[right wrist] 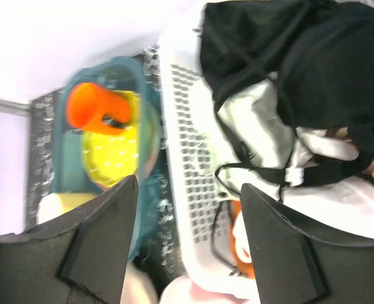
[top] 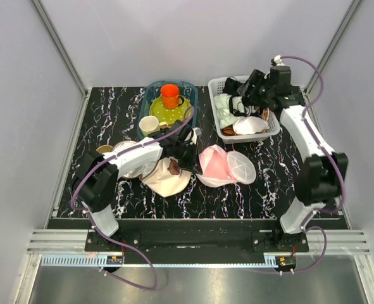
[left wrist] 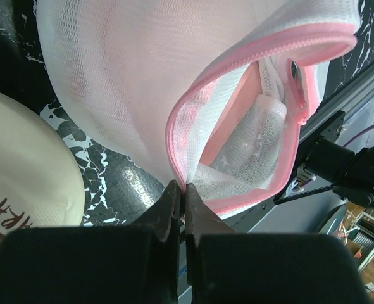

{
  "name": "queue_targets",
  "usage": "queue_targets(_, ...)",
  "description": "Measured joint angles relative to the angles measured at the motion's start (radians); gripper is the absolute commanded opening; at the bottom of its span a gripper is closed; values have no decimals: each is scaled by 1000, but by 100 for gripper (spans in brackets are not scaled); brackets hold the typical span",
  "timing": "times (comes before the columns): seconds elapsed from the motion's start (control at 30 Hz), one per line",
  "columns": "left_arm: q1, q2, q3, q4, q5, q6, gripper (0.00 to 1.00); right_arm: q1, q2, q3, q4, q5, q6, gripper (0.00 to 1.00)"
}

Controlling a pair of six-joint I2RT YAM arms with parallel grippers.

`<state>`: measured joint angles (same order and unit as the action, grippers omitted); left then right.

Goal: Unzip the laundry bag and remove the bra

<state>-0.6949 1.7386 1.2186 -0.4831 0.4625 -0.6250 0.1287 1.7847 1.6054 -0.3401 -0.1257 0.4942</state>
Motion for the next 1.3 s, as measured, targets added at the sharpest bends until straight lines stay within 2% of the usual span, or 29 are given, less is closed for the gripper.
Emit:
queue_targets(0.2,1,-4,-2,3,-6,-5,0,0,-271,-220,77,-106,27,76)
queue_targets(0.4,1,-31,-6,10,-7,-18,0,41,-423,-478,20,-119,43,72)
queue_targets(0.43,1,-39,-11,15,-8,-21,0,64,-443,-504,3,-117,46,70)
queue_targets(0.53,2,-55,-23,19,-11,-30,0,201,-514,-587,-27,-103,70,54)
queue_targets(0.57,2,-56,-24,19,-12,-31,0,240,-531,-606,-29,-102,82,46)
queue_targets(0.63,2,-56,-31,29,-14,-35,0,310,-565,-651,-24,-98,112,38)
queue_targets(0.67,2,-56,-35,30,-15,-38,0,328,-573,-668,-22,-96,125,31)
queue_targets(0.8,2,-56,-53,34,-18,-44,0,393,-562,-723,-7,-69,179,21)
queue_targets(0.9,2,-56,-63,38,-20,-51,0,420,-513,-725,24,-42,194,25)
queue_targets(1.1,2,-65,-74,45,-26,-61,0,442,-340,-708,45,44,195,48)
queue_targets(1.13,2,-69,-75,45,-26,-62,0,452,-309,-690,24,81,191,55)
queue_targets(1.23,3,-75,-77,47,-31,-64,0,498,-222,-604,-50,175,178,65)
queue_targets(1.3,3,-76,-77,48,-34,-64,0,519,-180,-566,-50,202,174,68)
